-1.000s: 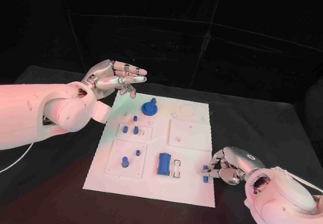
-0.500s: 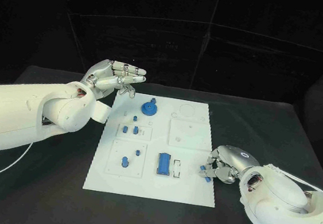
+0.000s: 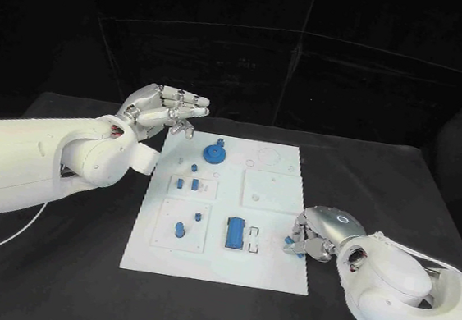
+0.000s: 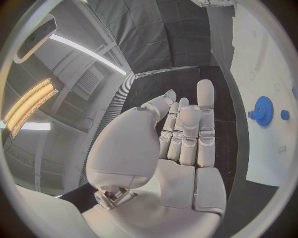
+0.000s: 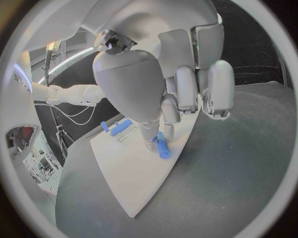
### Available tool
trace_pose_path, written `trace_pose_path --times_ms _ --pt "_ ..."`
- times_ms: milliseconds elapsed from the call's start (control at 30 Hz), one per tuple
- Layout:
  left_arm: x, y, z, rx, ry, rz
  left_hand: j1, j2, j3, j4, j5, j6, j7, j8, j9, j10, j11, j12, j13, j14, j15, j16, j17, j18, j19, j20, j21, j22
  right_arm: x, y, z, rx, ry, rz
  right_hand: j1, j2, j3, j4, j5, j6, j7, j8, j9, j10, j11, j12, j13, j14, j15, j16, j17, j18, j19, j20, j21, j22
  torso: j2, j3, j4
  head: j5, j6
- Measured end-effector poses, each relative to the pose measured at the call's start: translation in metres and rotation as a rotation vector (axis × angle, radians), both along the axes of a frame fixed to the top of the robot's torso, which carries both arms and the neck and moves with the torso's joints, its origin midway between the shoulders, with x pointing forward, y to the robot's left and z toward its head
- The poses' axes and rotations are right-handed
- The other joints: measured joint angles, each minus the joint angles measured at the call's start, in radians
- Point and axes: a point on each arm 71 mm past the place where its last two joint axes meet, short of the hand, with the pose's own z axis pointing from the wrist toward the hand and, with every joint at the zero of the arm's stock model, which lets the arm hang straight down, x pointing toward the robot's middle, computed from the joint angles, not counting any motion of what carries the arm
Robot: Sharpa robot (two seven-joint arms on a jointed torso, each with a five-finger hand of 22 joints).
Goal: Assemble the parts on the task board
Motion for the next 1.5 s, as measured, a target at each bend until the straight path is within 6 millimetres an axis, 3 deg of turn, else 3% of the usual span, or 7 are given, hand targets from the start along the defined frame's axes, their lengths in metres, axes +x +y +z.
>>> trace_pose_path --times_ms 100,267,333,433,1067,1267,1500 --pt "0.000 0.000 0.000 -0.001 0.001 -0.002 0.000 0.000 0.000 0.000 0.000 0.000 0.000 0.000 0.000 0.000 0.000 0.000 0.000 0.000 0.000 0.000 -0.001 0.000 0.000 0.000 0.000 0.000 -0.002 0.004 0.000 -0.001 -0.003 0.007 0.000 0.000 0.008 -0.007 0.140 0.010 -0.010 -0.016 -0.001 -0.007 -0.007 0.000 -0.005 0.000 0.000 0.000 0.000 0.000 0.000 0.000 0.000 0.000 0.000 0.0000 -0.0005 0.000 -0.001" --pt "-0.001 0.000 0.000 -0.003 0.001 -0.006 0.000 0.000 0.000 0.000 0.000 0.000 0.000 0.000 0.000 0.000 0.000 0.000 0.000 0.000 0.000 0.000 0.000 0.000 0.000 0.000 0.000 0.000 -0.005 0.005 0.001 0.012 -0.004 0.000 0.000 0.000 0.065 -0.011 0.214 0.022 -0.016 -0.030 -0.026 -0.009 -0.009 -0.001 -0.002 0.001 -0.010 0.000 0.000 0.000 0.000 0.000 0.000 0.000 0.000 0.0000 -0.0015 0.001 -0.002" --pt "-0.001 0.000 0.000 -0.003 0.001 -0.007 0.000 0.000 0.000 0.000 0.000 0.000 0.000 0.000 0.000 0.000 0.000 0.000 0.000 0.000 0.000 0.000 0.000 0.000 0.000 0.000 0.000 0.000 -0.007 0.005 0.001 0.022 -0.003 -0.008 0.000 0.000 0.087 -0.020 0.220 0.023 -0.017 -0.030 -0.081 -0.009 -0.009 -0.007 -0.002 0.000 -0.011 0.000 0.000 0.000 0.004 -0.004 0.000 0.000 -0.001 0.0000 -0.0014 -0.001 -0.002" --pt "-0.001 0.000 0.000 -0.004 0.002 -0.009 0.000 0.000 0.000 0.000 0.000 0.000 0.000 0.000 0.000 0.000 0.000 0.000 0.000 0.000 0.000 0.000 0.000 0.000 0.000 0.000 0.000 0.000 -0.010 0.002 0.001 0.045 -0.001 -0.024 0.000 0.000 0.109 -0.019 0.221 0.023 -0.017 -0.032 -0.100 -0.009 -0.009 -0.011 -0.003 0.000 -0.011 0.000 0.000 0.000 0.004 -0.004 0.000 0.000 -0.001 -0.0004 -0.0005 -0.003 -0.001" --pt "-0.001 -0.001 0.000 -0.005 0.003 -0.012 0.000 0.000 0.000 0.000 0.000 0.000 0.000 0.000 0.000 0.000 0.000 0.000 0.000 0.000 0.000 0.000 0.000 0.000 0.000 0.000 0.000 0.000 -0.018 0.018 0.003 0.280 0.034 -0.104 0.004 -0.005 0.247 0.044 0.200 0.029 -0.010 -0.048 -0.101 -0.005 -0.013 -0.013 -0.003 0.000 -0.011 0.000 0.000 0.000 0.007 -0.007 0.005 0.000 -0.001 -0.0005 0.0009 0.010 0.004" --pt "-0.001 -0.001 0.000 -0.005 0.004 -0.014 0.000 0.000 0.000 0.000 0.000 0.000 0.000 0.000 0.000 0.000 0.000 0.000 0.000 0.000 0.000 0.000 0.000 0.000 0.000 0.000 0.000 0.000 -0.017 0.025 0.002 0.342 0.053 -0.119 -0.033 -0.043 0.294 0.058 0.198 0.032 -0.007 -0.048 -0.101 -0.001 -0.016 -0.006 0.007 0.000 -0.011 0.000 0.001 0.000 0.007 -0.007 0.009 0.000 0.000 0.0000 0.0005 0.012 0.002" --pt "-0.002 -0.002 0.000 -0.005 0.005 -0.015 0.000 0.000 0.000 0.000 0.000 0.000 0.000 0.000 0.000 0.000 0.000 0.000 0.000 0.000 0.000 0.000 0.000 0.000 0.000 0.000 0.000 0.000 -0.014 0.032 -0.001 0.374 0.080 -0.132 -0.060 -0.071 0.322 0.082 0.245 0.037 -0.002 -0.047 -0.099 0.008 -0.015 0.002 0.015 0.004 -0.015 0.000 0.001 0.000 0.011 -0.011 0.010 0.000 0.000 -0.0002 0.0002 0.014 0.001"
